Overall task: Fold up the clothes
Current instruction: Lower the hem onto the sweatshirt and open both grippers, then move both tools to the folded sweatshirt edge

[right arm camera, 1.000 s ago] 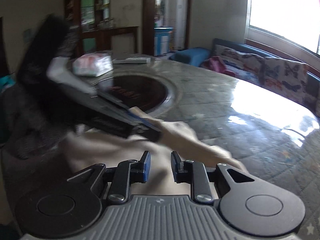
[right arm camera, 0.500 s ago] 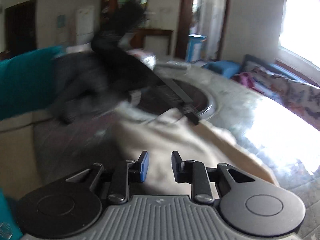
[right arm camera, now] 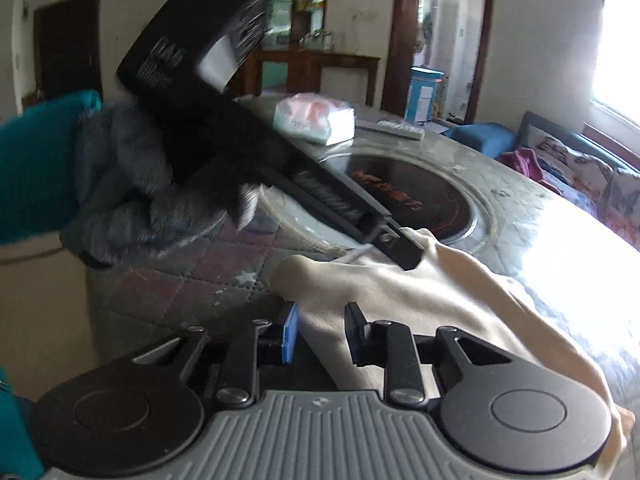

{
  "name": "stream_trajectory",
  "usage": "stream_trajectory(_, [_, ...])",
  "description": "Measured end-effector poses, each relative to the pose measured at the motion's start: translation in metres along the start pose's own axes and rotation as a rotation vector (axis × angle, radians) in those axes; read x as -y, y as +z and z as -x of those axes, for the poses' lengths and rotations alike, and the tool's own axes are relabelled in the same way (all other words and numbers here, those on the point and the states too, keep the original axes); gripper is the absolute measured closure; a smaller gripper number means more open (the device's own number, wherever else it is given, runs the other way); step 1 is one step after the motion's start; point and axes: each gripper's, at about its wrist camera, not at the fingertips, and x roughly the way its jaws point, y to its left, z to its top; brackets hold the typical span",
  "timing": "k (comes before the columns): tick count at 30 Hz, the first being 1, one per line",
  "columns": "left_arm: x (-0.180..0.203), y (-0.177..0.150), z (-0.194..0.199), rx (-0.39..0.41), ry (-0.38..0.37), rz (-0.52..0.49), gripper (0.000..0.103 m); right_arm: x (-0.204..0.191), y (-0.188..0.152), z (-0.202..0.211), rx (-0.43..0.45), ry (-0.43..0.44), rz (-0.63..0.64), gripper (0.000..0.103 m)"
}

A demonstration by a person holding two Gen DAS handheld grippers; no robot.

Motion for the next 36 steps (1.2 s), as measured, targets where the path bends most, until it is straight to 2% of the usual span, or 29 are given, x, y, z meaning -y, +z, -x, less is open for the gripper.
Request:
stream_trajectory(3, [0.010, -0.009, -0.002, -0.005, 0.007, -0.045, 0.089, 0.004, -0.008, 0.018, 0.015, -0.039, -0.040, 0.078])
stream_trajectory(8, [0.011, -0.023, -0.007, -0.024, 0.029, -0.056, 0.089, 0.020, -0.028, 0.042, 0.006, -0.151, -0.155, 0.078])
stream_trajectory(14, [0.011, -0.032, -0.003, -0.023, 0.018, -0.026, 0.089, 0.050, -0.062, 0.060, -0.034, -0.216, -0.247, 0.078])
stream_trajectory(23, [0.023, -0.042, 0.008, -0.037, -0.001, -0.021, 0.089, 0.062, -0.090, 0.081, -0.079, -0.240, -0.201, 0.079])
stream_trajectory(27, [0.028, -0.033, 0.010, -0.026, -0.002, -0.017, 0.088, 0.066, -0.089, 0.097, -0.067, -0.227, -0.245, 0.080])
stream_trajectory(36, [0.071, -0.022, -0.023, -0.046, -0.098, -0.074, 0.088, 0.097, -0.087, 0.088, -0.037, -0.257, -0.351, 0.081])
